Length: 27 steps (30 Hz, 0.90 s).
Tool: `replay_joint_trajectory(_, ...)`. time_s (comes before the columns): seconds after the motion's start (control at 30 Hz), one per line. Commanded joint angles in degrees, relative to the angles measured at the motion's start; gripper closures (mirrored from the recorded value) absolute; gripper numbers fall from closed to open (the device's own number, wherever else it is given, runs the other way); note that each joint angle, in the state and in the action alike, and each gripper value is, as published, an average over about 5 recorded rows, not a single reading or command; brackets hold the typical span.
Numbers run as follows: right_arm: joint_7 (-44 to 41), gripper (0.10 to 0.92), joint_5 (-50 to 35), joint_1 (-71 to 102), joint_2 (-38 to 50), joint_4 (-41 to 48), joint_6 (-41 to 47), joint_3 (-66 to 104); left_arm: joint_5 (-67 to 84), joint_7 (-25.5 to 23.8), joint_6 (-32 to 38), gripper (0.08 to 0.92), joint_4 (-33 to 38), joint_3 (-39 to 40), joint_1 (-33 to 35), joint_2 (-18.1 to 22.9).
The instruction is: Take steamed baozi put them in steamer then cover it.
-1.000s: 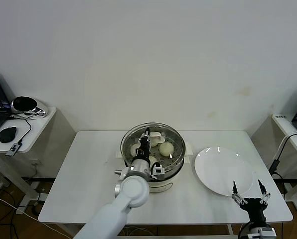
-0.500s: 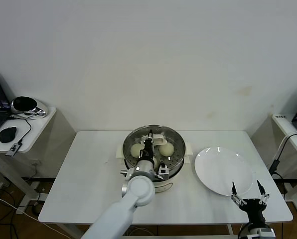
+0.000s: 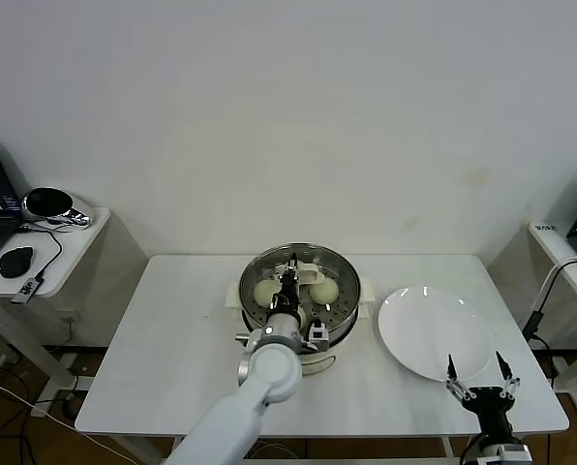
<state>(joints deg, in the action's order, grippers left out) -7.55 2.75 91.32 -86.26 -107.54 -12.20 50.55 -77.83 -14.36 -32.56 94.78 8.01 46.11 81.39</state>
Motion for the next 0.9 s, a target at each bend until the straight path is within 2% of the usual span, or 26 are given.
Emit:
replay_joint_trajectory(0.03,-0.1,0.203,0.1,0.0,0.0,0.0,-0.1,-0.2,2.6,1.6,0.2,0.684,6.9,0.2,3.0,-1.2)
replay_joint_trajectory(0.2,-0.2,0.203,0.3,0.2,0.0,0.0,-0.1,-0.3,5.3,2.3,0.8,0.537,14.9,-0.4,8.5,-4.1)
replay_joint_trajectory(0.33,-0.2,0.203,0.4,0.4,0.0,0.0,-0.2,-0.4,10.2,4.6,3.6,0.424,22.3,-2.8,14.6,-8.9)
replay_joint_trajectory(0.47,-0.2,0.203,0.3,0.6,0.2,0.3,-0.5,-0.5,20.4,7.7,6.8,0.303,32.9,-10.0,25.0,-14.0)
replay_joint_trajectory(0.53,-0.3,0.203,0.2,0.6,0.4,0.8,-0.8,-0.8,31.3,11.8,8.9,0.252,36.6,-15.2,31.8,-15.2)
replay_joint_trajectory(0.6,-0.4,0.203,-0.1,0.9,0.8,1.3,-1.2,-1.6,46.7,16.5,15.7,0.207,36.9,-22.5,38.4,-14.8)
replay_joint_trajectory(0.73,-0.6,0.203,-1.4,1.8,2.1,1.9,-1.9,-3.8,70.8,22.5,35.3,0.180,30.4,-36.6,47.1,-11.4)
replay_joint_trajectory(0.8,-0.6,0.203,-2.6,2.6,3.1,1.9,-2.4,-5.1,79.2,24.6,37.0,0.178,28.9,-39.8,50.6,-10.2)
replay_joint_trajectory(0.9,-0.9,0.203,-5.1,4.5,4.8,1.5,-2.9,-7.8,89.0,26.2,35.2,0.177,29.6,-40.8,56.3,-9.5)
